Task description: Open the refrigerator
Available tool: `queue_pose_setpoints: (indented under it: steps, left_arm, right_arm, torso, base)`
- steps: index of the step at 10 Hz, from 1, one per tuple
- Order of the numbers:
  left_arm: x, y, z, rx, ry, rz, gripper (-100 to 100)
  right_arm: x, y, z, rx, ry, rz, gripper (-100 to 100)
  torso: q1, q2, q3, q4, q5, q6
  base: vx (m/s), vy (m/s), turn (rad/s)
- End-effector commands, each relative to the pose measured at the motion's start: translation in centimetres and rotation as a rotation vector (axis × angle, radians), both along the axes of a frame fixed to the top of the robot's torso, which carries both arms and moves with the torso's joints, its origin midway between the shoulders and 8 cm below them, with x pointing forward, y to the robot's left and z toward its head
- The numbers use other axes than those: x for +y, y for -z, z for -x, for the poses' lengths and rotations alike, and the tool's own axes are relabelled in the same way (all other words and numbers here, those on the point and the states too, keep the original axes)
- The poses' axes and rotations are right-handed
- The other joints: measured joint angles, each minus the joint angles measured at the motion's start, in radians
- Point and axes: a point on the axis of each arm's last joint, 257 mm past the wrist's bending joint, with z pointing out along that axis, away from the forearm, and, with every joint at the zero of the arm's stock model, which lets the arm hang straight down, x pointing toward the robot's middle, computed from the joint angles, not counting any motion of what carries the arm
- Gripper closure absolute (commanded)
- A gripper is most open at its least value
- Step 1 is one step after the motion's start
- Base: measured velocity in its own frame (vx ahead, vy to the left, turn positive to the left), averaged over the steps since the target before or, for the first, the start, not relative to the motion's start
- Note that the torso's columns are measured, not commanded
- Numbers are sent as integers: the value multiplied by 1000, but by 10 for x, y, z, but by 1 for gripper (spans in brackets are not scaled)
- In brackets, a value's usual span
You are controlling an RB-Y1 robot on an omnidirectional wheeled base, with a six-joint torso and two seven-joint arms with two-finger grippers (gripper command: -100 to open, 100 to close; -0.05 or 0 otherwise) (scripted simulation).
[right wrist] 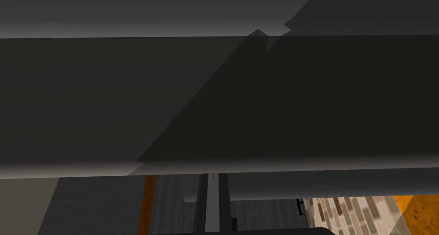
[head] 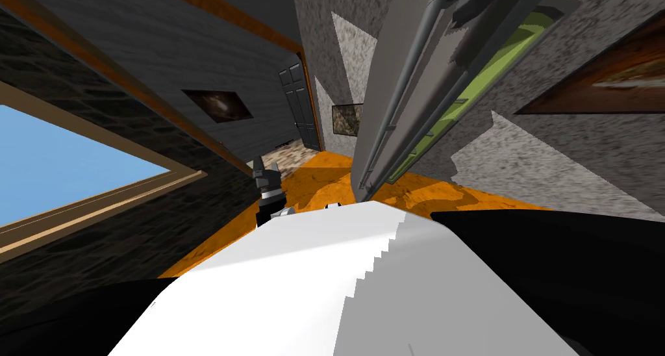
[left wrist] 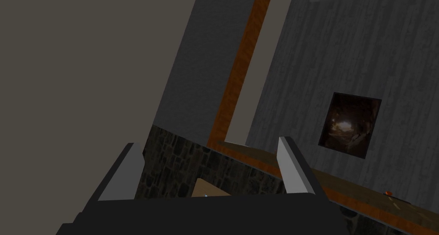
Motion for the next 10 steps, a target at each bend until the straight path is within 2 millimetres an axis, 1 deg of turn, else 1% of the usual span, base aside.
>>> queue_pose_setpoints:
  steps: [1,3,6,8,9,10]
  left_arm:
    - [0,0,0,0,0,0,0]
    - [0,0,0,0,0,-1,0]
    - [0,0,0,0,0,-1,0]
    - [0,0,0,0,0,0,0]
    - [0,0,0,0,0,0,0]
    - [0,0,0,0,0,0,0]
  right_arm:
    - [-4,-18,13,0,28,2,-100]
    - [-5,-30,23,0,44,3,-100]
    - [-5,-47,38,0,64,5,-100]
    - [-3,-58,48,0,75,6,-100]
    - [-4,-48,42,15,72,3,-100]
    - [-4,-47,43,20,74,5,0]
  torso:
    - [-7,3,2,2,-2,1]
    - [-12,5,3,4,-4,3]
    - [4,3,3,2,1,2]
    - [9,3,3,2,4,0]
    - [8,4,1,4,5,0]
    - [6,4,2,4,3,1]
  base:
    - [11,-35,103]
    - [17,-54,93]
    - [23,-39,57]
    - [16,-21,83]
    - [-3,-6,5]
    - [-10,2,-11]
